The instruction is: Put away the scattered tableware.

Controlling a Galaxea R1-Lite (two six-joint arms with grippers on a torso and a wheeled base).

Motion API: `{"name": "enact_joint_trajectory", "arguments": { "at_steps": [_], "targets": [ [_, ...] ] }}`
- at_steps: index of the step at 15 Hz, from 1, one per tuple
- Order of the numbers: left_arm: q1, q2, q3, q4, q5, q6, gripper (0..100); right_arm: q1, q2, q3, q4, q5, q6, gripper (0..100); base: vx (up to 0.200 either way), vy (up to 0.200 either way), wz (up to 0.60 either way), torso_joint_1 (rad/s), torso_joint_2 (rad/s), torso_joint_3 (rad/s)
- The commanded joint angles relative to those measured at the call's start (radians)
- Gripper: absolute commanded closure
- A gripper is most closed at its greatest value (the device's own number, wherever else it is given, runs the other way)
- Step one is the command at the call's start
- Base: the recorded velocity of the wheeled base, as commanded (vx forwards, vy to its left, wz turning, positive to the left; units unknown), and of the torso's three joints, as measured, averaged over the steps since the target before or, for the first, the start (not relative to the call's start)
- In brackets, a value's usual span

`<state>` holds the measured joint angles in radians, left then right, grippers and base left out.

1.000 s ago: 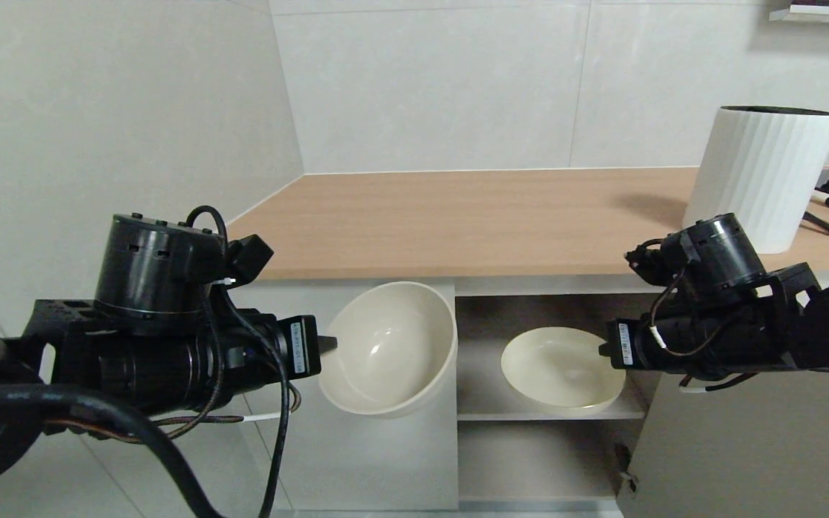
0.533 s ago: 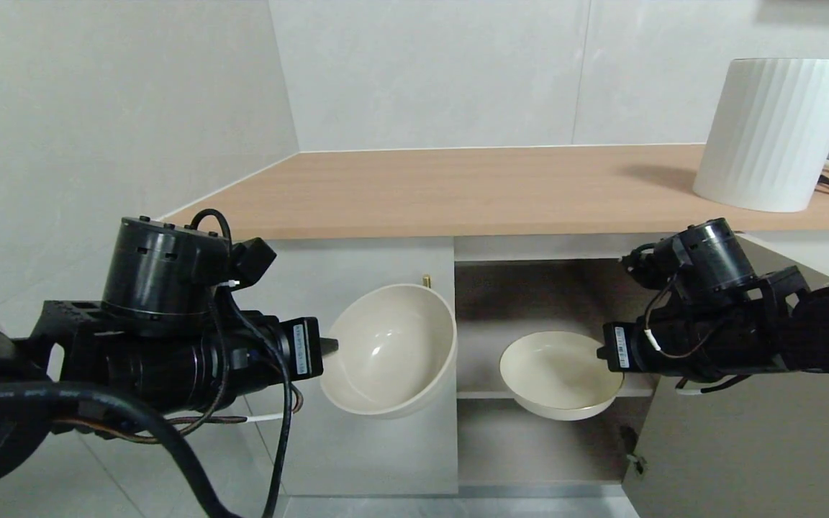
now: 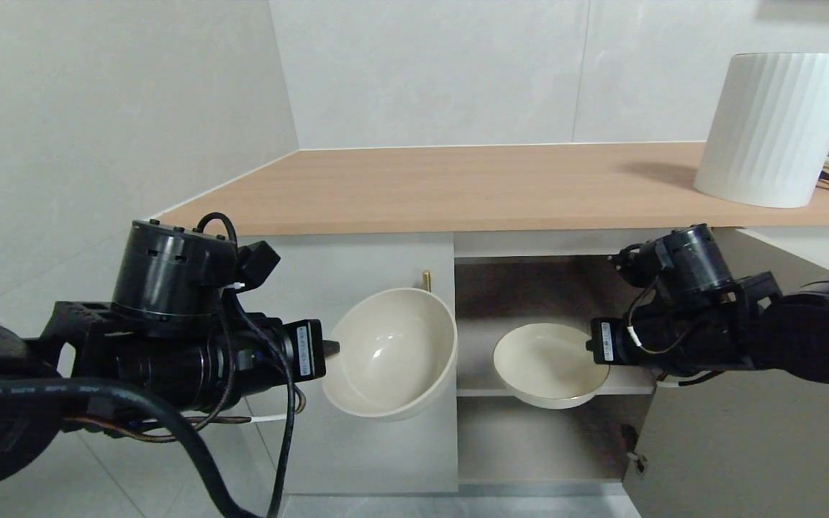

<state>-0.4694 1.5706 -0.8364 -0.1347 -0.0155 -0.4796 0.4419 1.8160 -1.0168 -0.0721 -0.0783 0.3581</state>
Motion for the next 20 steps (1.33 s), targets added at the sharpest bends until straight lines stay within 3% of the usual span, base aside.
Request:
{"name": "enact_joint_trajectory", "arguments": {
  "at_steps": [1, 5, 13, 20],
  "targets": [
    [0.000, 0.005, 0.000, 0.000, 0.000, -0.001, 100, -0.005, 0.213, -0.040, -0.087, -0.051, 0.002, 100, 0.000, 0.000, 0.00, 0.000, 0.00, 0.000],
    [0.000, 0.011, 0.002, 0.000, 0.000, -0.001, 100, -0.032, 0.494, -0.164, -0.262, -0.172, 0.009, 100, 0.000, 0.000, 0.00, 0.000, 0.00, 0.000],
    [0.000, 0.032, 0.002, 0.000, 0.003, -0.002, 100, -0.123, 0.786, -0.470, -0.268, -0.265, 0.059, 100, 0.000, 0.000, 0.00, 0.000, 0.00, 0.000],
    [0.000, 0.039, 0.002, 0.000, 0.003, -0.002, 100, -0.155, 0.875, -0.615, -0.267, -0.342, 0.061, 100, 0.000, 0.000, 0.00, 0.000, 0.00, 0.000]
  ]
}}
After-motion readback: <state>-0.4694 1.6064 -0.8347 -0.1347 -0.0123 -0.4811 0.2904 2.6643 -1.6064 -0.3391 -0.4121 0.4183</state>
